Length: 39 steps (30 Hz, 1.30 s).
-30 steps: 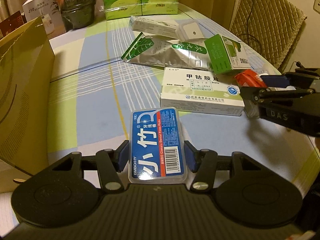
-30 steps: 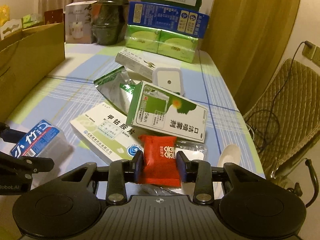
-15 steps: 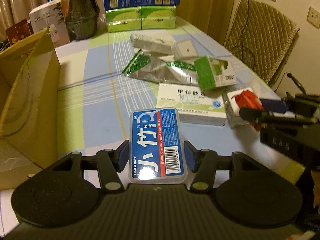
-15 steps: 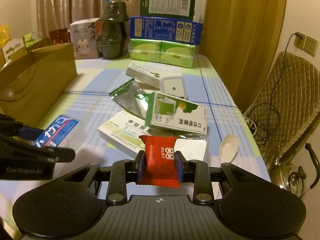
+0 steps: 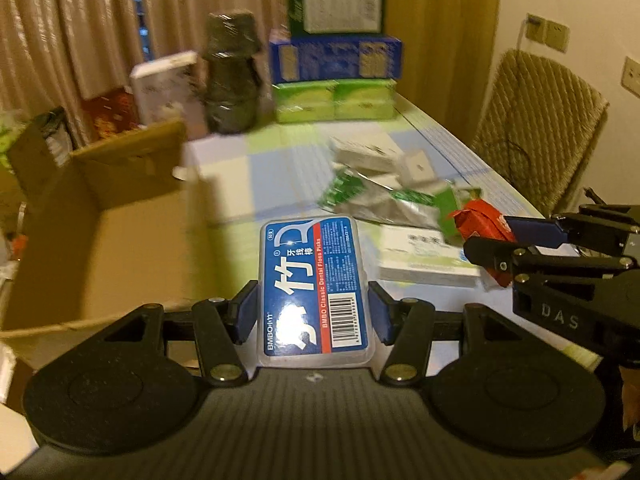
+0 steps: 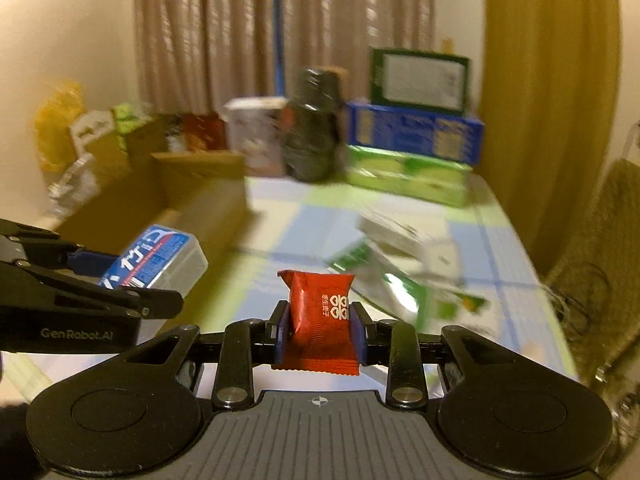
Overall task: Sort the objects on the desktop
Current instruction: 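Carry both items over the cardboard box and open both grippers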
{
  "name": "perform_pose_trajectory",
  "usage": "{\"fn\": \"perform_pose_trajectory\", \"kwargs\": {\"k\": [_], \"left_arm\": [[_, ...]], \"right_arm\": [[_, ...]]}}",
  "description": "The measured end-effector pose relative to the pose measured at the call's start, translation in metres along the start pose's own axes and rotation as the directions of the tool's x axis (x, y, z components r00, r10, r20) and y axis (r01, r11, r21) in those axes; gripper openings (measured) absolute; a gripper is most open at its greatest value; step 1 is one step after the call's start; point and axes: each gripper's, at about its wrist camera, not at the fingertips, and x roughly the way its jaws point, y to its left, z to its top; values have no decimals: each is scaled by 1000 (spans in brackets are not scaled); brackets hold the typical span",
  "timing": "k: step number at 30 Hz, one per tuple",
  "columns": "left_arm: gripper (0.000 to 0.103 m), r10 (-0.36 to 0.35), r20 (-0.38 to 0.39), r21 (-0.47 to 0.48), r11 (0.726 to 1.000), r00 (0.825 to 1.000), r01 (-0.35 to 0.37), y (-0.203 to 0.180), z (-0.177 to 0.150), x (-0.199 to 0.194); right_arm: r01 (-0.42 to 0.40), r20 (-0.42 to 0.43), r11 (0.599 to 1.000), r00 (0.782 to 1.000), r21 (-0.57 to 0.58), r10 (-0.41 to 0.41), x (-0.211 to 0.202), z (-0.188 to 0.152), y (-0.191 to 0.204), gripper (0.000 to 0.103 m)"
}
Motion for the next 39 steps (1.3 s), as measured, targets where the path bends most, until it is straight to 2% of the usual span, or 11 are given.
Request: {"fn": "perform_pose_trajectory", "kwargs": {"k": [8, 12, 16, 23, 34, 36, 37, 38, 39], "left_arm": [[52, 151, 34, -42, 988, 988, -150, 94, 10, -39], [52, 187, 22, -83, 979, 982, -184, 138, 11, -41], [52, 204, 7, -105, 974, 979, -202, 167, 10, -33], [52, 201, -6, -123, 972, 980, -201, 192, 5, -17], [52, 171, -23, -154, 973, 985, -172, 206, 0, 11], [52, 166, -29, -156, 973, 986, -168, 209, -1, 15], [54, 162, -34, -156, 974, 986, -165, 210, -1, 18], [65, 160, -37, -157, 974, 986, -164, 211, -1, 19], [71, 168, -36, -157, 973, 985, -171, 211, -2, 20]], "right_arm": [[-167, 26, 986, 986, -12, 167, 32, 43, 76, 29], [-220, 11, 975, 975, -20, 220, 59, 55, 106, 29], [-239, -13, 971, 971, -11, 239, 85, 59, 123, 29], [-244, -46, 970, 969, 2, 244, 117, 59, 132, 29], [-221, -67, 975, 973, 12, 221, 138, 56, 136, 29], [-226, -63, 974, 972, 24, 228, 141, 56, 135, 37], [-225, -56, 974, 972, 32, 226, 141, 56, 134, 52], [-223, -43, 974, 973, 37, 225, 139, 56, 132, 59], [-221, -32, 974, 974, 37, 223, 137, 56, 130, 59]]}}
